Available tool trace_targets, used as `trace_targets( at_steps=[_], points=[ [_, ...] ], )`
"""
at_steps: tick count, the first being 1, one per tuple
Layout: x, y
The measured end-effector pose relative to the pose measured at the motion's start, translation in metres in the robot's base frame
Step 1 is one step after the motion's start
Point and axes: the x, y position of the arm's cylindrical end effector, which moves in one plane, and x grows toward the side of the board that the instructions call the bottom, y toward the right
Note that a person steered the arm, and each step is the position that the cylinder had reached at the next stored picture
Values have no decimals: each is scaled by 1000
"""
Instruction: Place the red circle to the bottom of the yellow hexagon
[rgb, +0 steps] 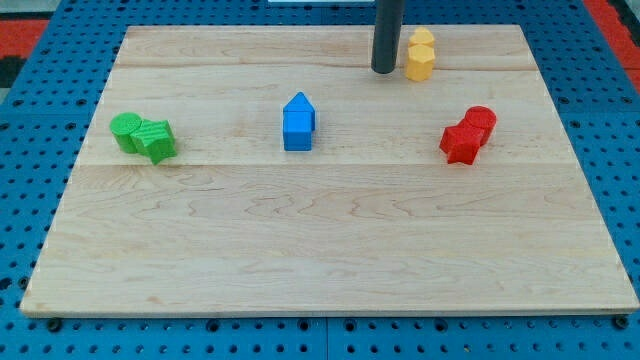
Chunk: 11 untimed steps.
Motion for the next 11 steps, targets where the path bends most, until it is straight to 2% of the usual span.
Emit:
trace_targets(
  at_steps=[2, 3, 4, 5, 6, 7, 8, 9, 11],
  points=[
    [3, 82],
    [9, 94],
    [19, 78],
    [55, 122],
    [70, 143],
    [81, 101],
    [111, 99],
    [112, 106],
    [127, 171]
  ],
)
